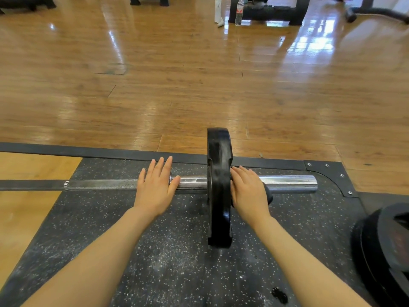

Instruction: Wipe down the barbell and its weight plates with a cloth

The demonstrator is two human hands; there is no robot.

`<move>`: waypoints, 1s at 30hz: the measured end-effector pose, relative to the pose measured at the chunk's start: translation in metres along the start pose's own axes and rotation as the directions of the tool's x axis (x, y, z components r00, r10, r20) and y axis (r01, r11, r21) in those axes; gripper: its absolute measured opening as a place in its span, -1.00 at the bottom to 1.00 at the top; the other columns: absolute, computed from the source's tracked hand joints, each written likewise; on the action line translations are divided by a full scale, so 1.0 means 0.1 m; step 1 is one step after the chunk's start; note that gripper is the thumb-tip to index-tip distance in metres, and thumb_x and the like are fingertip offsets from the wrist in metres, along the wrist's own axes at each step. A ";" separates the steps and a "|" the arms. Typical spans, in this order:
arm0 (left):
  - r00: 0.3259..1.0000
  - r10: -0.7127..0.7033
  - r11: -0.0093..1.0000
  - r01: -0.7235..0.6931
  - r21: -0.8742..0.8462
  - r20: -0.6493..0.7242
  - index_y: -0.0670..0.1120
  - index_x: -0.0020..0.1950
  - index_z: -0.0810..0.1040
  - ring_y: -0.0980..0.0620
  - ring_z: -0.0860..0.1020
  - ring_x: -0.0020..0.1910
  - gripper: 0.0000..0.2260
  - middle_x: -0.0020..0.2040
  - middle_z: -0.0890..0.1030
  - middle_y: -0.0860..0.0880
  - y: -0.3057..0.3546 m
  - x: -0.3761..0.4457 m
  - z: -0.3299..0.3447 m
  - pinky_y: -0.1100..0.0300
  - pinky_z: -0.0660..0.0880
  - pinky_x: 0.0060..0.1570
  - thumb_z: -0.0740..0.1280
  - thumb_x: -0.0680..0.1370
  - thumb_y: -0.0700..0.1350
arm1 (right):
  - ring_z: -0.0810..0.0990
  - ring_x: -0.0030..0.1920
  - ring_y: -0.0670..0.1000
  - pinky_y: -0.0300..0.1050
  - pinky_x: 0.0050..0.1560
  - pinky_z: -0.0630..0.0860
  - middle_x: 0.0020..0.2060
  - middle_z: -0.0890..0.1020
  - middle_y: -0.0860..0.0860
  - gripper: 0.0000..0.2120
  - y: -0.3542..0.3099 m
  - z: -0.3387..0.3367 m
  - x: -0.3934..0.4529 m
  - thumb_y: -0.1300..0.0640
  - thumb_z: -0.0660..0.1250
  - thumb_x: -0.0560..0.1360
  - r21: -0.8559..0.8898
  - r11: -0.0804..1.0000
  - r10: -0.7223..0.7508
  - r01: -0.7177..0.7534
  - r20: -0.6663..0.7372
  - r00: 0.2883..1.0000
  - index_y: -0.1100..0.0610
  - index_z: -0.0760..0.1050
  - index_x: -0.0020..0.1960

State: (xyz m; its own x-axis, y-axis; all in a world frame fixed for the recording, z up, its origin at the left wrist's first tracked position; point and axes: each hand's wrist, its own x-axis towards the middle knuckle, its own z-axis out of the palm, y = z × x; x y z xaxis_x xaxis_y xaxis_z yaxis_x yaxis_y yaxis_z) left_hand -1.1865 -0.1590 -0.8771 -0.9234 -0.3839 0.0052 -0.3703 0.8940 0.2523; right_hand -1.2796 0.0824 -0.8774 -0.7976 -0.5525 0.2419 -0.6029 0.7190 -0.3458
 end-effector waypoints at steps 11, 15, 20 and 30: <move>1.000 0.012 1.000 -0.013 -0.013 -0.019 0.06 0.60 -0.03 -0.01 -0.03 0.57 -0.44 0.59 0.07 -0.01 -0.02 0.01 0.03 -0.05 -0.07 0.50 -0.04 0.63 0.20 | 0.56 0.19 0.24 0.17 0.31 0.38 0.14 0.61 0.22 -0.56 1.07 -0.44 -0.26 0.07 0.04 0.60 -0.179 0.972 0.132 -0.150 -0.109 0.985 0.32 0.53 0.23; 1.000 0.009 1.000 -0.010 -0.013 -0.030 0.05 0.60 -0.01 -0.02 -0.03 0.57 -0.44 0.59 0.08 -0.02 -0.01 0.01 0.04 -0.05 -0.06 0.50 -0.03 0.63 0.19 | 0.52 0.25 0.27 0.22 0.35 0.34 0.16 0.60 0.23 -0.59 1.11 -0.45 -0.25 0.11 0.08 0.59 -0.168 0.962 0.197 -0.213 -0.110 0.974 0.33 0.52 0.24; 0.999 0.012 1.000 -0.012 -0.003 -0.041 0.04 0.60 -0.01 -0.03 -0.01 0.57 -0.44 0.59 0.09 -0.03 -0.02 0.01 0.04 -0.06 -0.05 0.50 -0.03 0.64 0.19 | 0.41 0.38 0.22 0.16 0.41 0.27 0.26 0.56 0.19 -0.56 0.69 -0.33 -0.13 0.07 0.05 0.61 -0.118 0.984 0.130 -0.133 -0.036 0.991 0.30 0.49 0.30; 0.999 0.005 1.000 -0.005 -0.011 -0.039 0.03 0.60 0.00 -0.02 0.00 0.57 -0.44 0.59 0.10 -0.02 0.00 0.01 0.03 -0.04 -0.05 0.50 -0.02 0.64 0.18 | 0.47 0.34 0.22 0.14 0.42 0.27 0.27 0.55 0.21 -0.59 0.47 -0.21 0.00 0.08 0.09 0.64 -0.144 0.980 0.133 -0.134 -0.018 0.991 0.31 0.46 0.34</move>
State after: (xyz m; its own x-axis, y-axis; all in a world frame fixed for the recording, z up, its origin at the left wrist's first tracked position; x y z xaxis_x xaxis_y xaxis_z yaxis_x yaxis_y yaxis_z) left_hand -1.1877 -0.1590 -0.8804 -0.9204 -0.3885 0.0437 -0.3646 0.8934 0.2626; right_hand -1.3080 0.1251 -0.8748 -0.8709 -0.4442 0.2103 -0.4865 0.8398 -0.2410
